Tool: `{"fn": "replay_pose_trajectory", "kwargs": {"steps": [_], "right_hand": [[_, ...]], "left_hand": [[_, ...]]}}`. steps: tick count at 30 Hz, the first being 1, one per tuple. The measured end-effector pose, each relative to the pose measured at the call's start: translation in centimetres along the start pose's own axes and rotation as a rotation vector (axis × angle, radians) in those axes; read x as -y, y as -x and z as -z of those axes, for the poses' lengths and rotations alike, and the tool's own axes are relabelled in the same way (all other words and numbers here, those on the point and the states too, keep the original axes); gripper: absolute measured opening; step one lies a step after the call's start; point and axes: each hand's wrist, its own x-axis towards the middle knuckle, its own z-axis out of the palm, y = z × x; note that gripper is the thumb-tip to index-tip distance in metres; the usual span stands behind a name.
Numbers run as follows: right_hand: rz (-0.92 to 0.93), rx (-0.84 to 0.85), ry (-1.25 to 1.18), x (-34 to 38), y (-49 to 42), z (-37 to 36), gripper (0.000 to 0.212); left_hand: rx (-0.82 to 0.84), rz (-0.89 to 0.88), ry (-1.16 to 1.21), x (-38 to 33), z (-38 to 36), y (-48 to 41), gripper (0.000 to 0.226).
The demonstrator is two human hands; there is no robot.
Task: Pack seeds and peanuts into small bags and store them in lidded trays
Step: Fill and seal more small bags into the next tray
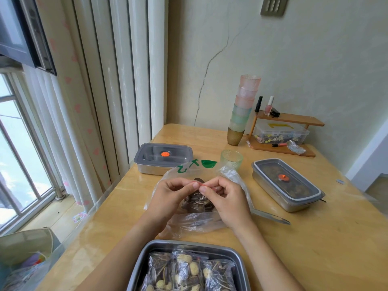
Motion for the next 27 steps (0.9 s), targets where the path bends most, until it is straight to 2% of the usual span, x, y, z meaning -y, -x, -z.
{"fn": "replay_pose_trajectory", "kwargs": {"steps": [3, 6, 9, 10, 15, 21, 25, 27], "right_hand": [[-0.075, 0.038, -0.113, 0.0, 0.0, 0.3, 0.013], [-0.087, -0.004, -0.139, -0.3, 0.0, 0.6, 0.019], [-0.045, -0.079, -0.127, -0.4, 0.0, 0.6, 0.028], [-0.026, -0.088, -0.112, -0.5, 0.0, 0.7, 0.031], [-0.017, -0.105, -0.057, -0.6, 0.0, 0.6, 0.029], [0.012, 0.026, 0.072, -0.8, 0.0, 0.8, 0.024], [0.076, 0.127, 0.234, -0.7, 0.2, 1.0, 0.044], [0.106, 0.156, 0.297, -0.7, 0.2, 1.1, 0.047]], "left_hand": [[-0.018, 0.024, 0.019, 0.0, 0.2, -0.1, 0.022], [0.023, 0.003, -0.081, -0.1, 0.2, 0.1, 0.026], [0.137, 0.044, -0.081, 0.5, 0.2, 0.1, 0.06], [0.176, 0.038, -0.069, 0.6, 0.3, 0.1, 0.063], [0.202, -0.017, -0.125, 0.5, 0.4, -0.1, 0.036], [0.078, 0.005, -0.074, 0.7, 0.8, -0.3, 0.043], [0.056, 0.016, -0.037, 0.7, 1.1, -0.5, 0.043], [0.068, 0.016, -0.037, 0.7, 1.2, -0.5, 0.042]]}}
